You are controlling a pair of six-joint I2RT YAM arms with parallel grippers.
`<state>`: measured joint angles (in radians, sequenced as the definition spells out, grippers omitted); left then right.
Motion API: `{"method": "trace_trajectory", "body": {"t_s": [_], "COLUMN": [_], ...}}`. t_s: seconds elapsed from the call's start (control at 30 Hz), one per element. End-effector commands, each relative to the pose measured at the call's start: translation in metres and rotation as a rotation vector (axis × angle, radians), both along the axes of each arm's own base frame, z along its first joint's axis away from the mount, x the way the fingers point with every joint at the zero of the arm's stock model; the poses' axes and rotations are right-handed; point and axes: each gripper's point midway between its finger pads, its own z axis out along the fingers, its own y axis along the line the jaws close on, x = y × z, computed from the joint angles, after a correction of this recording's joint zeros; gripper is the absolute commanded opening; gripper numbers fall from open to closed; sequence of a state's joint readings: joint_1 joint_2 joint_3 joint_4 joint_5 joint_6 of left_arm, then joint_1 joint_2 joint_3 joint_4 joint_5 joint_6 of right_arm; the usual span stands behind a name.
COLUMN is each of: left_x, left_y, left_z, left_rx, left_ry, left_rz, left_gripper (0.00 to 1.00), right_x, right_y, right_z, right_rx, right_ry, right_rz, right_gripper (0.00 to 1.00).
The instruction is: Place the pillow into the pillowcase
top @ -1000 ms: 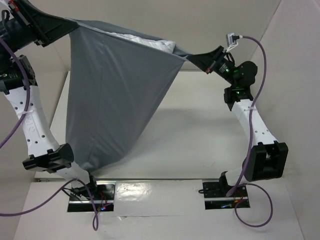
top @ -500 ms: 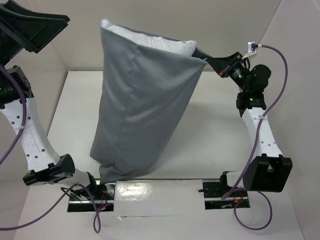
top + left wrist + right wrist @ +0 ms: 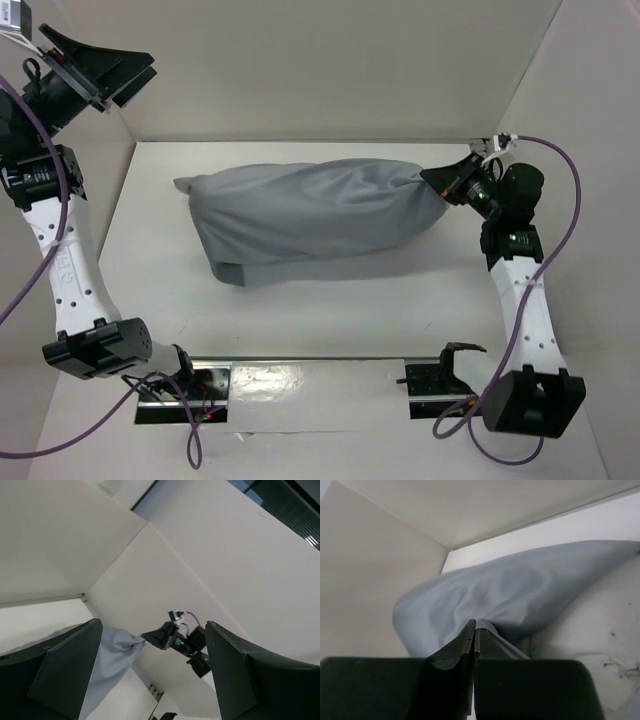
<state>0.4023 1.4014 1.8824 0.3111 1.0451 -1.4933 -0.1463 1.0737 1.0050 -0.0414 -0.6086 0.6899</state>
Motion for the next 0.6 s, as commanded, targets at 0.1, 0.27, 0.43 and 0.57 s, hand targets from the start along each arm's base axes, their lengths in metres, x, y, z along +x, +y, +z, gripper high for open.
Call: {"method": "trace_trajectory", "body": {"t_s": [0.1, 0.27, 0.43, 0.57], "left_x": [0.012, 0.041, 0.054, 0.039], "left_y": [-0.006, -0.006, 0.014, 0.018], "left_z": [-0.053, -0.175, -0.288, -0.344], "left_rx": [0.076, 0.123, 0.281, 0.420], "left_ry": [0.108, 0.478, 0.808, 0.920], "left_rz": [0.007, 0.078, 0.299, 0.380], "left_gripper": [0.96, 0.95, 0.94, 0.94], "right_x": [-0.043, -0.086, -0.108, -0.090], "right_y": [0.012, -0.047, -0.059, -0.043], "right_z": [-0.033, -0.131, -0.143, -0.117], "right_rx": [-0.079, -0.222, -0.223, -0.206], "right_ry": [0.150, 0.640, 0.669, 0.535], "right_rz": [0.011, -0.327, -0.427, -0.318], "right_gripper": [0.00, 0.75, 0.77, 0.78]}}
